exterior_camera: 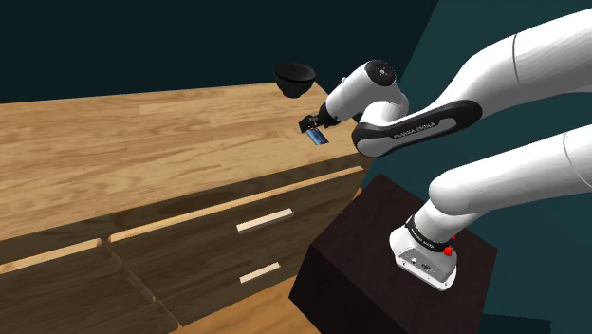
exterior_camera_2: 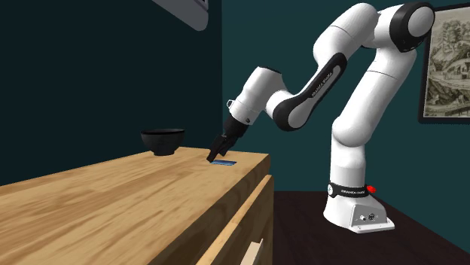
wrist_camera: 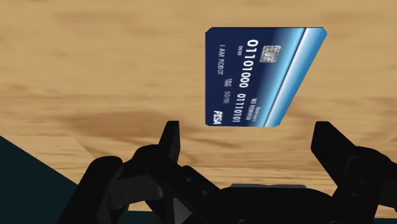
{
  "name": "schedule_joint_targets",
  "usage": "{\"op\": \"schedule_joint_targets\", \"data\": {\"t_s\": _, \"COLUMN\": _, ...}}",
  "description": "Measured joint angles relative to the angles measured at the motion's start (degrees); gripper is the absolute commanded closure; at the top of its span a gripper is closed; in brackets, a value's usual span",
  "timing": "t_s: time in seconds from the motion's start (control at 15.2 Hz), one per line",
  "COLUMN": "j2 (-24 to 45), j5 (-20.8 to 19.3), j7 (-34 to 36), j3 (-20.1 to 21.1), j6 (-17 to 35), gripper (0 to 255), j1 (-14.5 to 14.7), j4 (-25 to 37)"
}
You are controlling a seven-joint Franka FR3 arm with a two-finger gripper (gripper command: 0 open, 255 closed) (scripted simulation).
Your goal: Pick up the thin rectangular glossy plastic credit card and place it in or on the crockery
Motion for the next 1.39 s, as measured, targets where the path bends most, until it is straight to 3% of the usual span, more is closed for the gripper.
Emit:
{"op": "schedule_joint_targets", "data": {"t_s": 0.07, "j2": 0.00, "j5": 0.00, "j7": 0.00, "j3": 0.00, "j6": 0.00, "gripper": 255, "j1": 0.00, "j4": 0.00}}
{"op": "schedule_joint_targets", "data": {"t_s": 0.73, "j2": 0.00, "j5": 0.00, "j7": 0.00, "j3": 0.00, "j6": 0.01, "gripper": 255, "j1": -0.01, "j4": 0.01}}
{"op": "schedule_joint_targets", "data": {"t_s": 1.39, "j2": -4.93, "j5": 3.89, "j7": -4.90, "j3": -6.27, "j6": -8.54, "gripper": 255, "j1": 6.27, "j4": 2.90}}
